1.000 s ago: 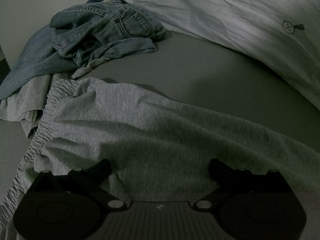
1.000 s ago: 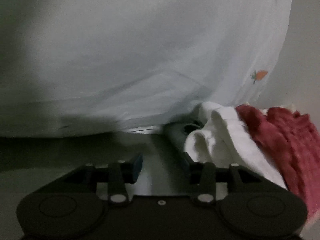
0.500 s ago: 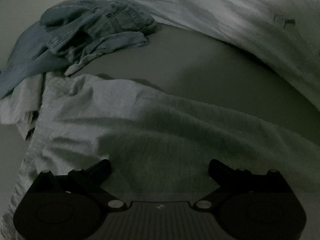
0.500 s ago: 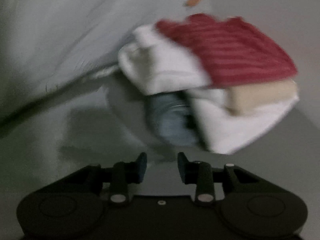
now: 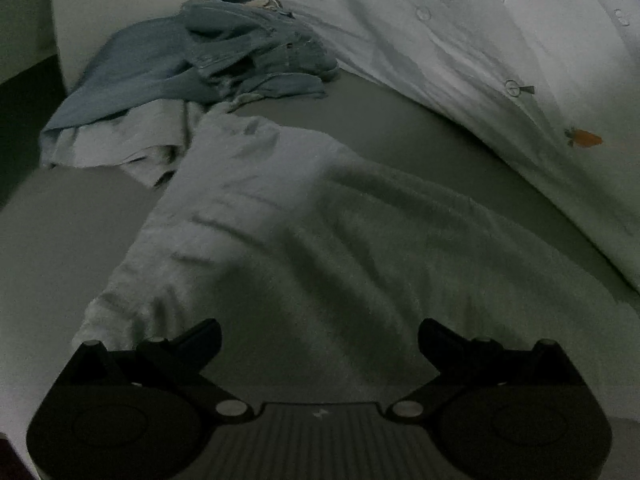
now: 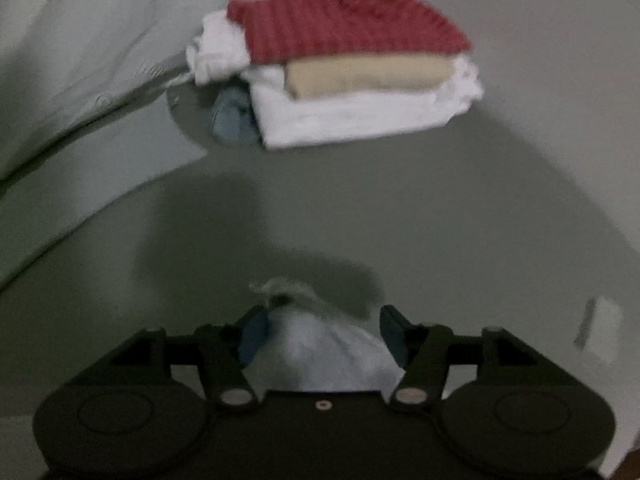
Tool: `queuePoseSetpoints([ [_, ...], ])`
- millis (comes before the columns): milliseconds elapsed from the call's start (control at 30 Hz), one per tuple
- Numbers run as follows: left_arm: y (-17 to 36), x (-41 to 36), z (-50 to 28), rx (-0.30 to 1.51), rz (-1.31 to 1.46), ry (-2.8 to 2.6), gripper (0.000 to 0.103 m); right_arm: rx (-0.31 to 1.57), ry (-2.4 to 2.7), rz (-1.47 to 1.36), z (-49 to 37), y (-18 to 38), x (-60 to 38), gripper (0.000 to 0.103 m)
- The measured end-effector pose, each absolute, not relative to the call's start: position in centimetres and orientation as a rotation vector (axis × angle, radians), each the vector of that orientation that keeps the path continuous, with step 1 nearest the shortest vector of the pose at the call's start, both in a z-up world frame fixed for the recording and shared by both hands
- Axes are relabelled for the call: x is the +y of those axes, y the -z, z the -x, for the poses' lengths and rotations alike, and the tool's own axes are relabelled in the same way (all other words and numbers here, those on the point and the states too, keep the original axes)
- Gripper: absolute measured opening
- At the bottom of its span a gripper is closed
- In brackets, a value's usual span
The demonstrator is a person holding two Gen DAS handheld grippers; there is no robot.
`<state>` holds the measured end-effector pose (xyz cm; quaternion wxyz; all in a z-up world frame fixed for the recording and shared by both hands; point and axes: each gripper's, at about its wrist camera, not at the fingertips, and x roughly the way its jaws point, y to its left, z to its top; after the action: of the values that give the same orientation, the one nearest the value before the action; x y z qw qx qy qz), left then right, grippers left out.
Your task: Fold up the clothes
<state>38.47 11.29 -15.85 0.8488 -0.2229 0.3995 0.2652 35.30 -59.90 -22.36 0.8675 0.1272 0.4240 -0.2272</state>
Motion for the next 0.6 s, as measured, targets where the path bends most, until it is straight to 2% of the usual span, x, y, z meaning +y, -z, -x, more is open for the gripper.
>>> queuePoseSetpoints([
  [33, 15.7, 11.2, -37.6, 0.838, 0.466, -0.561, 0.103, 0.885, 0.447, -0.289, -35.3, 22.5, -60.1, 0.029],
  [67, 15.6, 11.2, -36.9, 0.836, 0.465, -0.565, 0.103, 0.882, 0.427, -0.309, -35.4, 22.6, -60.4, 0.002],
  [300, 15.9, 11.1, -33.1, 0.864, 0.462, -0.606, 0.103, 0.756, 0.477, -0.365, -39.9, 20.6, -63.5, 0.003],
  [333, 16.0, 11.0, -32.7, 0.87, 0.455, -0.61, 0.103, 0.738, 0.471, -0.398, -40.2, 20.6, -64.0, 0.004],
  [400, 16.2, 11.1, -31.8, 0.883, 0.453, -0.615, 0.103, 0.734, 0.461, -0.444, -40.5, 20.7, -64.6, 0.018],
  [467, 16.2, 11.3, -30.8, 0.883, 0.467, -0.624, 0.103, 0.722, 0.502, -0.417, -39.2, 20.2, -63.9, 0.041],
  [533, 16.1, 11.6, -29.8, 0.875, 0.487, -0.64, 0.103, 0.703, 0.538, -0.393, -37.6, 19.8, -63.2, 0.055],
  [600, 16.1, 11.9, -28.8, 0.867, 0.509, -0.655, 0.103, 0.676, 0.557, -0.394, -34.6, 19.2, -62.2, 0.057],
])
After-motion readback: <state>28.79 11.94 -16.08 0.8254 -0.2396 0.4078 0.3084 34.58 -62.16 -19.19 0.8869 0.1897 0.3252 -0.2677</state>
